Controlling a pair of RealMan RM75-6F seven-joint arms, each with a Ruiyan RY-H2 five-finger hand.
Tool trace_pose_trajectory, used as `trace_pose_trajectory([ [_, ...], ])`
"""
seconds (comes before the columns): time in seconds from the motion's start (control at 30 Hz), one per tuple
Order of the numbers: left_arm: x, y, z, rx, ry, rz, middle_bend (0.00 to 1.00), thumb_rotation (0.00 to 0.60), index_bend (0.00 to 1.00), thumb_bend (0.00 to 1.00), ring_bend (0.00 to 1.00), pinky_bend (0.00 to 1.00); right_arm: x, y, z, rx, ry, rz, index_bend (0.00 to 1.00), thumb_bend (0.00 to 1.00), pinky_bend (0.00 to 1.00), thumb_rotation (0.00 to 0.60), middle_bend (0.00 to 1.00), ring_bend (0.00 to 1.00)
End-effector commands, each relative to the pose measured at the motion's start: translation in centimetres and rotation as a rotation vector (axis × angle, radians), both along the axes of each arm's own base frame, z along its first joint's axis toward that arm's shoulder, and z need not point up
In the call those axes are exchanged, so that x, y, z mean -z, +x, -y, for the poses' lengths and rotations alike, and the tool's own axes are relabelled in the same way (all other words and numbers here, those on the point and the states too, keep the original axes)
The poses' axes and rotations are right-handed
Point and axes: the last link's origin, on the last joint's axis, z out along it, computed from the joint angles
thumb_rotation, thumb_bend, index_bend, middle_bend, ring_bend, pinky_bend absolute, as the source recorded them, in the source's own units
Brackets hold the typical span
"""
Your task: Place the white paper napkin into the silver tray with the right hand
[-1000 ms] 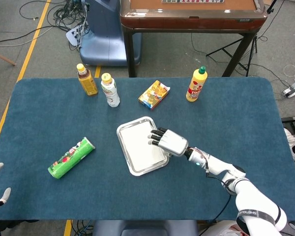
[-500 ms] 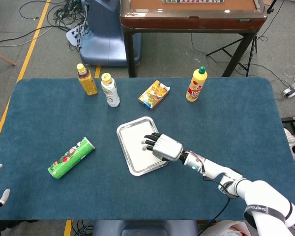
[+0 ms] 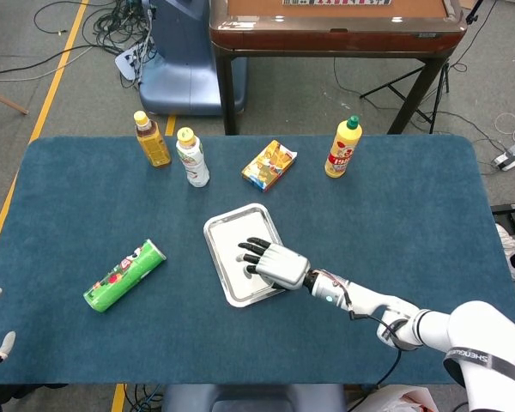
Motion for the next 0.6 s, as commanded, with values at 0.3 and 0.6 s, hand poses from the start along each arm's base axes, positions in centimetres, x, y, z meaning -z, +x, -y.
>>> trace_pose_trajectory([
  [0.3,-0.2,0.9,-0.1,-0.001,-0.038,0.015,0.12,0.6,0.19,0.27,0.11,0.0,2.1,0.5,-1.0,-0.031,0.012,-0.061,0.43,1.0,0.09,0.6,0.19,0.03],
  [0.6,-0.1,-0.1,0.6,-0.021,-0.012,0.009,0.12,0.6,0.2,0.27,0.11,0.0,3.8,0.5,-1.3,-0.051,0.014,-0.082,0.43,1.0,0.02,0.6,0.18,0.01],
])
